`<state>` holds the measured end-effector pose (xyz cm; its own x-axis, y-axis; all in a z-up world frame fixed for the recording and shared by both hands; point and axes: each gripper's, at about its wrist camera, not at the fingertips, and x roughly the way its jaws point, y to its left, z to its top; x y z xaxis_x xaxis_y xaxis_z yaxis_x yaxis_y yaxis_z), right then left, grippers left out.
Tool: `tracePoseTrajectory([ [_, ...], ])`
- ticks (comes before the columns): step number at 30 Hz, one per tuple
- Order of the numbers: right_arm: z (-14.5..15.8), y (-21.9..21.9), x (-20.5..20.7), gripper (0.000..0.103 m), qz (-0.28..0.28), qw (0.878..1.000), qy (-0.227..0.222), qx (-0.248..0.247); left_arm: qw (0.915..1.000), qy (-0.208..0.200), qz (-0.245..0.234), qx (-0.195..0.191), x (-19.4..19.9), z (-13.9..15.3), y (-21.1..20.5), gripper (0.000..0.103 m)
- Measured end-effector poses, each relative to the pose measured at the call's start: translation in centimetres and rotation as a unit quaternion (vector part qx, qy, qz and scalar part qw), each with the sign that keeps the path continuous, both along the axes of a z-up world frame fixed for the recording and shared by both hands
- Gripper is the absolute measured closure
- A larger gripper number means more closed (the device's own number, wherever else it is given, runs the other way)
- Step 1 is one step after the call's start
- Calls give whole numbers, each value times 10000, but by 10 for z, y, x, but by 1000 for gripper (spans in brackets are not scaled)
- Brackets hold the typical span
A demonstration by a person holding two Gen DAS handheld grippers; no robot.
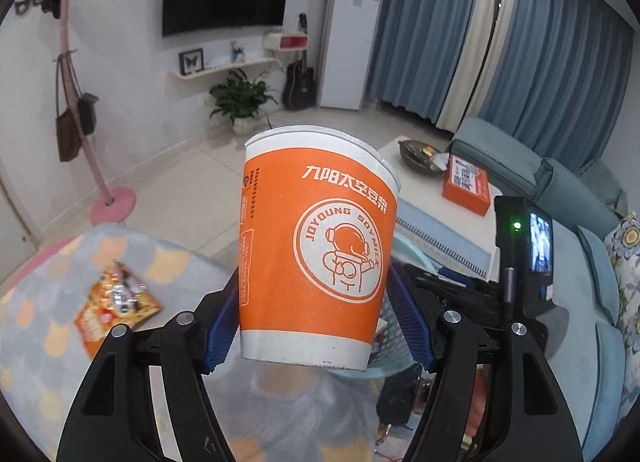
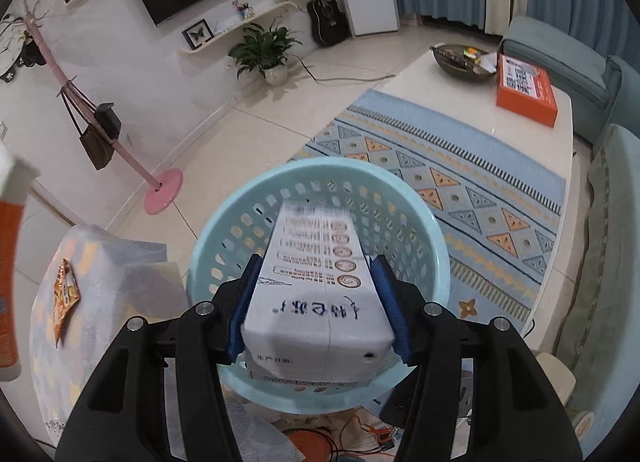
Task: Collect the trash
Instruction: 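Open both grippers to drop the items into the basket, then withdraw, then grasp the white patterned paper bag with the left gripper while the right gripper grasps the orange snack bag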
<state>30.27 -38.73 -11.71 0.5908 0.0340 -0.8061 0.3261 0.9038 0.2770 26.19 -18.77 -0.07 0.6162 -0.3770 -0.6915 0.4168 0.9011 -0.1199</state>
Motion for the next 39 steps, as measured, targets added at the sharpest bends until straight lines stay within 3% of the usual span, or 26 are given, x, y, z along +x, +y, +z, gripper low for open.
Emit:
tracePoseTrajectory([
  [5, -12, -9, -1, 50, -51, 9999, 104, 95, 9998, 201, 46, 36, 25, -18, -20, 34],
  [8, -16, -13, -4, 46, -80, 9998, 128, 103, 9990, 432, 108, -28, 37, -37, -26, 21],
  [16, -13, -13, -18, 44, -34, 9998, 64, 178, 9975, 696, 71, -105, 30, -55, -11, 21],
  [23, 11, 7, -30, 44, 153, 9995, -187, 224, 9987, 444, 88, -243, 5, -30, 11, 21],
  [29, 57, 48, -47, 43, 622, 9958, -668, 87, 9987, 76, 268, -437, -27, 6, 49, 21],
  [39, 121, 146, -75, 31, 1697, 9740, -1426, -455, 9933, -504, 862, -577, -90, 55, 148, 21],
])
